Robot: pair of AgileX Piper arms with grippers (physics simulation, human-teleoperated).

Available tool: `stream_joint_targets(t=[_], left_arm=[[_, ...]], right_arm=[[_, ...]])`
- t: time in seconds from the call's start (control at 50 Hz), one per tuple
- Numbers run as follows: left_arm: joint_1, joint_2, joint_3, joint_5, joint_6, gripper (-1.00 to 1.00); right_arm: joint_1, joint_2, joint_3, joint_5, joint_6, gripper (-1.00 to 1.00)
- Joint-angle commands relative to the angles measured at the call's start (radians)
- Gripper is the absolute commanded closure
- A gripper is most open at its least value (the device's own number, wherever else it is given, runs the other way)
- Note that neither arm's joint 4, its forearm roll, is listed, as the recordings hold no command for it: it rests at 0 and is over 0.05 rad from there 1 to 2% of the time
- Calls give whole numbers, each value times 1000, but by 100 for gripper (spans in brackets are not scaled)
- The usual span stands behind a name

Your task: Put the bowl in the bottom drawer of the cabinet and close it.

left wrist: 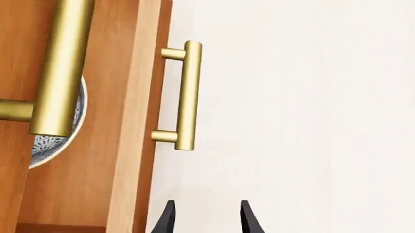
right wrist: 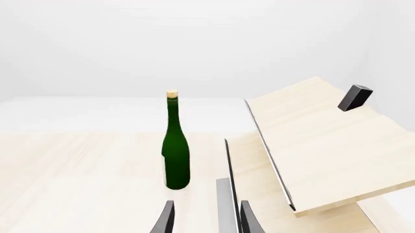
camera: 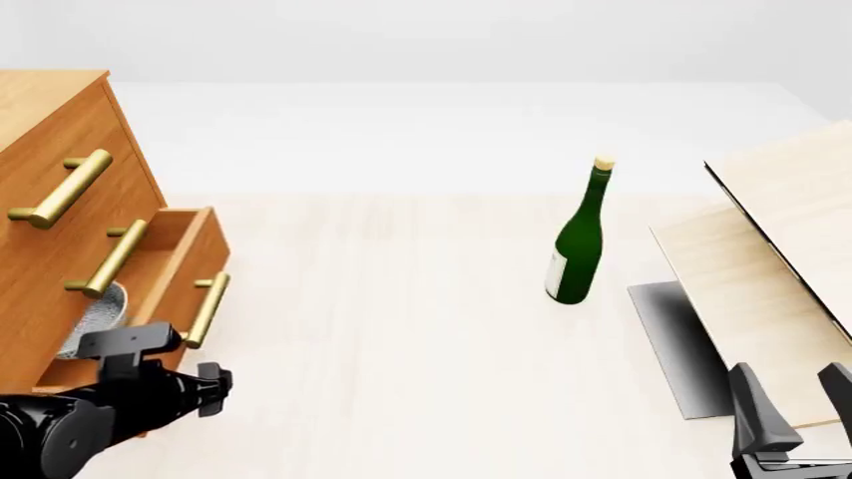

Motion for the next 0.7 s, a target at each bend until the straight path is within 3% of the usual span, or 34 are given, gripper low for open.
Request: stream_joint_targets(t=[0.02,0.34,0.48,0.64,0.7], left_arm=[[58,24,22,-29,-4,-100],[226,-16,31,-46,32,-100],[262,14,19,-68,24,-100],[319,-22,25,-53,30,-100],[368,-101,32,-30,58,-100]], right_arm=[[1,0,-2,3,2,-100],[1,0,-2,3,2,-100],[1,0,-2,3,2,-100],[1,0,-2,3,2,-100],[1,0,-2,3,2,-100]])
